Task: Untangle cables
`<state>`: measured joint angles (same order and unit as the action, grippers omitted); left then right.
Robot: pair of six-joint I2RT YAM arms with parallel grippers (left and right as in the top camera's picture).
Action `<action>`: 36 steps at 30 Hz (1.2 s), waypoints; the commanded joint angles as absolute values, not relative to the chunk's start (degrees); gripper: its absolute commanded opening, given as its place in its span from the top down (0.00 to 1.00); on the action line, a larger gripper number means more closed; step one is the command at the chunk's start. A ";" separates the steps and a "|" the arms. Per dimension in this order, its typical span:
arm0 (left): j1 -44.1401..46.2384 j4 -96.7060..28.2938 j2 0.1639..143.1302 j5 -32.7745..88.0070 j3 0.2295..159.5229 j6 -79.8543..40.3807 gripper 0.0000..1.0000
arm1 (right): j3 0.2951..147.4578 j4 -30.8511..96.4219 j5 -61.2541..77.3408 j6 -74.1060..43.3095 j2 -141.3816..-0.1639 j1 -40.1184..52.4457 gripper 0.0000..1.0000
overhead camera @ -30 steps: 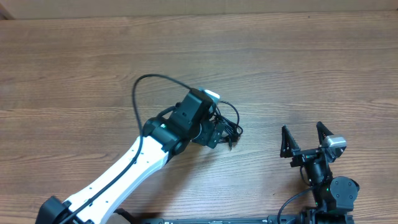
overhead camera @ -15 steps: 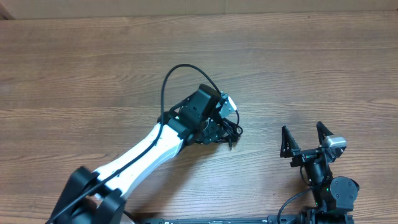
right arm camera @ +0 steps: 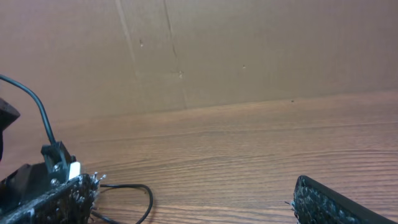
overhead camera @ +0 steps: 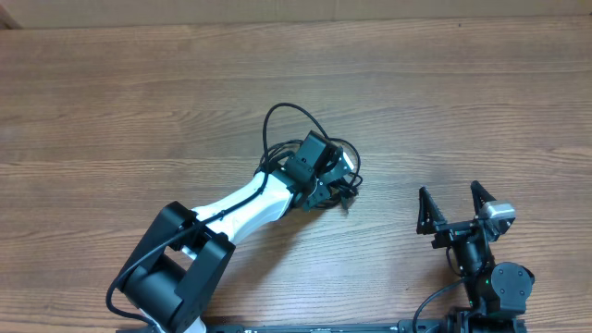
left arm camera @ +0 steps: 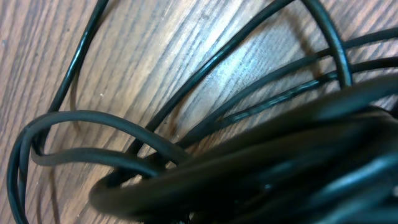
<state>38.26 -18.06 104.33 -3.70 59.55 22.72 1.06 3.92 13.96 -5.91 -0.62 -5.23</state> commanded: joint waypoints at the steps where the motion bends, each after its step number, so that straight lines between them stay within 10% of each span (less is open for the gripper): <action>1: 38.17 -19.88 104.68 -9.47 64.40 16.45 0.96 | 0.47 3.53 13.32 -5.50 -0.16 -5.50 0.00; 6: 37.21 -30.48 101.38 -21.30 75.79 -10.17 0.96 | 0.47 3.53 13.32 -5.50 -0.16 -5.50 0.00; 13: 35.59 -42.72 99.24 2.76 81.65 -46.04 0.96 | 0.47 3.53 13.32 -5.50 -0.16 -5.50 0.00; 36: 37.45 -41.25 99.70 0.60 67.53 -63.46 0.96 | 0.47 3.53 13.32 -5.50 -0.16 -5.50 0.00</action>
<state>37.15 -43.46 99.88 0.86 70.06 -60.07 1.06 3.90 13.93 -5.93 -0.62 -5.23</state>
